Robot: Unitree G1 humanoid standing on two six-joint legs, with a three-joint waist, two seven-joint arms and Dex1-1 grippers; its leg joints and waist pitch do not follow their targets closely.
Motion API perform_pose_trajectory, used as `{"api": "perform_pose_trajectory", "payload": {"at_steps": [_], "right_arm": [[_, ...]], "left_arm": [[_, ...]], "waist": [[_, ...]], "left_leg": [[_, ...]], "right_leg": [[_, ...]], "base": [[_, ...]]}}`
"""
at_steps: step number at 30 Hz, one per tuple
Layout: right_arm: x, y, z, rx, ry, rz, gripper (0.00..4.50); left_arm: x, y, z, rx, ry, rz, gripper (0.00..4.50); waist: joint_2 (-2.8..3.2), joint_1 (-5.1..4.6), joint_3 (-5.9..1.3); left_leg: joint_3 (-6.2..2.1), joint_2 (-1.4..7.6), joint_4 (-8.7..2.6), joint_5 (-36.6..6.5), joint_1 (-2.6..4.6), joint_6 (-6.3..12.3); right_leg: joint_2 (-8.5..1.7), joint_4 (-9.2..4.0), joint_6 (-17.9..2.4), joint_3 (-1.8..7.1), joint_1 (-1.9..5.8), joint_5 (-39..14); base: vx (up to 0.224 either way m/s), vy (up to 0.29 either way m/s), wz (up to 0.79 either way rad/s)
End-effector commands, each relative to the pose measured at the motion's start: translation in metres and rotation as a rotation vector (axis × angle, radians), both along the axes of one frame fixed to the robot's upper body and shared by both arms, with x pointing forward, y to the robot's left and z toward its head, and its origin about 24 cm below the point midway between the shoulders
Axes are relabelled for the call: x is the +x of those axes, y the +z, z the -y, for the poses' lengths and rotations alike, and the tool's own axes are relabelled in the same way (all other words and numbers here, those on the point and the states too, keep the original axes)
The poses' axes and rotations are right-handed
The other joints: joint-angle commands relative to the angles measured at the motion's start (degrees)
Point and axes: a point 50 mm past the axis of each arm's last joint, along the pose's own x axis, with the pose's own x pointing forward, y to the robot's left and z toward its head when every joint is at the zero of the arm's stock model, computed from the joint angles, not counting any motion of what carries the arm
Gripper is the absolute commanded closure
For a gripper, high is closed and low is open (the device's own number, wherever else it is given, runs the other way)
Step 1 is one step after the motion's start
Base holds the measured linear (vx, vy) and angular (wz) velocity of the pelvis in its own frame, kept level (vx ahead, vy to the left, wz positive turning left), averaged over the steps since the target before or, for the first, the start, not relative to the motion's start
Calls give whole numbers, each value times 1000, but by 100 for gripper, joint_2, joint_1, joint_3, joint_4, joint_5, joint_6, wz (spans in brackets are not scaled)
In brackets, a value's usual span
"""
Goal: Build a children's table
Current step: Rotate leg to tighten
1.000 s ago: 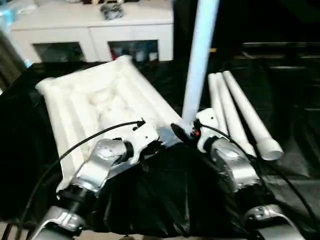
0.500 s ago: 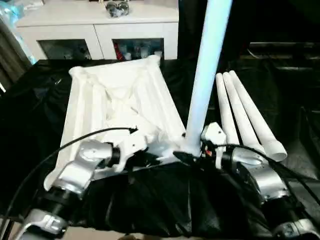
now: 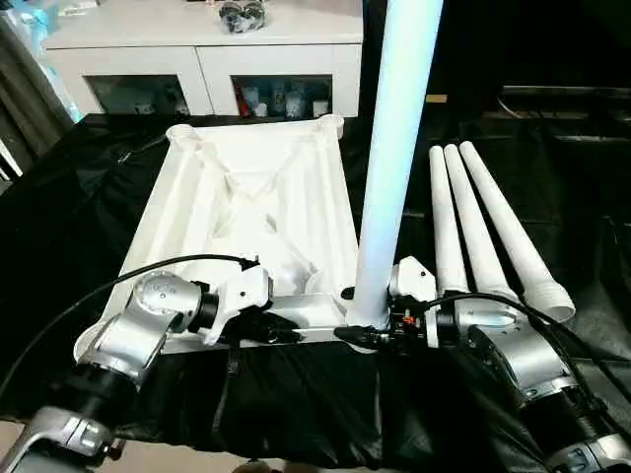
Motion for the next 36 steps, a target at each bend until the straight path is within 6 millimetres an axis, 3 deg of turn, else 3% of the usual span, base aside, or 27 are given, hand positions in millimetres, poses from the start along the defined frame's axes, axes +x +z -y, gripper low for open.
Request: {"api": "perform_pose_trajectory", "payload": {"at_steps": [1, 4, 5, 7, 8, 10, 11, 12, 13, 14, 16, 17, 18, 20, 21, 23, 29, 36], "right_arm": [[-7, -5, -13, 11, 50, -38, 172], [1, -11, -16, 3, -75, -25, 172], [8, -16, -19, -9, -179, -10, 172], [8, -16, -19, -9, -179, -10, 173], [14, -20, -21, -18, -268, -3, 173], [27, -25, -31, 7, -461, -24, 173], [32, -27, -35, 17, -538, -36, 173], [36, -28, -40, 28, -612, -53, 173], [41, -29, -48, 31, -675, -59, 173], [43, -29, -54, 32, -708, -56, 173], [45, -28, -60, 40, -732, -54, 173], [46, -28, -62, 52, -739, -59, 173], [46, -26, -65, 65, -737, -54, 173], [47, -25, -69, 75, -739, -40, 173], [47, -25, -70, 81, -735, -42, 173], [47, -24, -71, 105, -731, -47, 103], [48, -20, -67, 124, -695, -11, 54], [45, -12, -51, 124, -558, 53, 54]], "left_arm": [[9, 4, 2, -3, 59, 42, 450], [13, 3, 10, -35, 126, 63, 450], [17, 3, 16, -44, 173, 84, 450], [17, 3, 16, -44, 173, 84, 450], [20, 3, 21, -48, 210, 98, 450], [25, 6, 36, -71, 289, 139, 450], [26, 7, 42, -83, 323, 153, 450], [27, 9, 48, -96, 356, 166, 450], [26, 11, 57, -105, 391, 189, 450], [24, 11, 63, -108, 411, 208, 450], [21, 12, 69, -112, 427, 231, 450], [20, 13, 72, -120, 435, 240, 450], [19, 12, 75, -128, 441, 247, 450], [17, 12, 80, -141, 447, 256, 450], [16, 11, 81, -142, 442, 257, 450], [13, 10, 84, -144, 426, 246, 450], [9, 9, 80, -132, 408, 238, 450], [7, 6, 65, -99, 332, 202, 450]], "waist": [[-61, -6, -349], [-67, -13, -332], [-65, -29, -320], [-74, -43, -301], [-84, -52, -306], [-54, -101, -289], [-26, -154, -289], [-40, -179, -299], [0, -186, -304], [-12, -232, -288], [-19, -253, -303], [-56, -258, -312], [-30, -249, -323], [-31, -249, -331], [-81, -256, -330], [-52, -242, -326], [-49, -272, -319], [-46, -273, -347]], "left_leg": [[-25, 199, -382, -818, 15, 438], [-20, 196, -387, -833, 14, 392], [-32, 195, -414, -935, 16, 296], [-39, 178, -436, -1192, 39, 181], [-44, 189, -439, -1139, 26, 157], [-48, 189, -458, -1220, 23, 98], [-66, 180, -470, -1325, 34, -16], [-70, 164, -465, -1386, 52, -40], [-70, 167, -459, -1373, 57, -39], [-78, 172, -474, -1398, 16, -34], [-72, 162, -459, -1374, 14, 11], [-62, 166, -448, -1301, 5, 82], [-61, 164, -438, -1236, 1, 141], [-58, 163, -427, -1101, -14, 213], [-49, 159, -428, -1043, -19, 254], [-51, 167, -430, -1060, -9, 284], [-53, 165, -439, -1172, -15, 293], [-45, 163, -400, -856, -24, 455]], "right_leg": [[-320, -362, -1330, 296, 322, -706], [-329, -386, -1311, 302, 315, -820], [-333, -414, -1248, 295, 313, -1075], [-341, -474, -1091, 287, 320, -1647], [-350, -476, -1018, 304, 322, -1697], [-340, -478, -1009, 302, 297, -1763], [-341, -494, -993, 285, 303, -1876], [-344, -516, -969, 275, 302, -1978], [-348, -513, -986, 286, 289, -1927], [-331, -513, -994, 276, 306, -1872], [-328, -512, -1000, 273, 309, -1747], [-330, -509, -1011, 282, 310, -1613], [-328, -492, -1037, 280, 308, -1505], [-318, -475, -1067, 278, 318, -1286], [-304, -471, -1093, 275, 319, -1197], [-315, -462, -1121, 275, 310, -1219], [-321, -477, -1096, 278, 314, -1356], [-311, -403, -1289, 281, 336, -694]], "base": [[0, 0, 0], [0, 0, 0], [0, 0, 0], [0, 0, 0], [0, 0, 0], [0, 0, 0], [0, 0, 0], [0, 0, 0], [0, 0, 0], [0, 0, 0], [0, 0, 0], [0, 0, 0], [0, 0, 0], [0, 0, 0], [0, 0, 0], [0, 0, 0], [0, 0, 0], [0, 0, 0]]}}
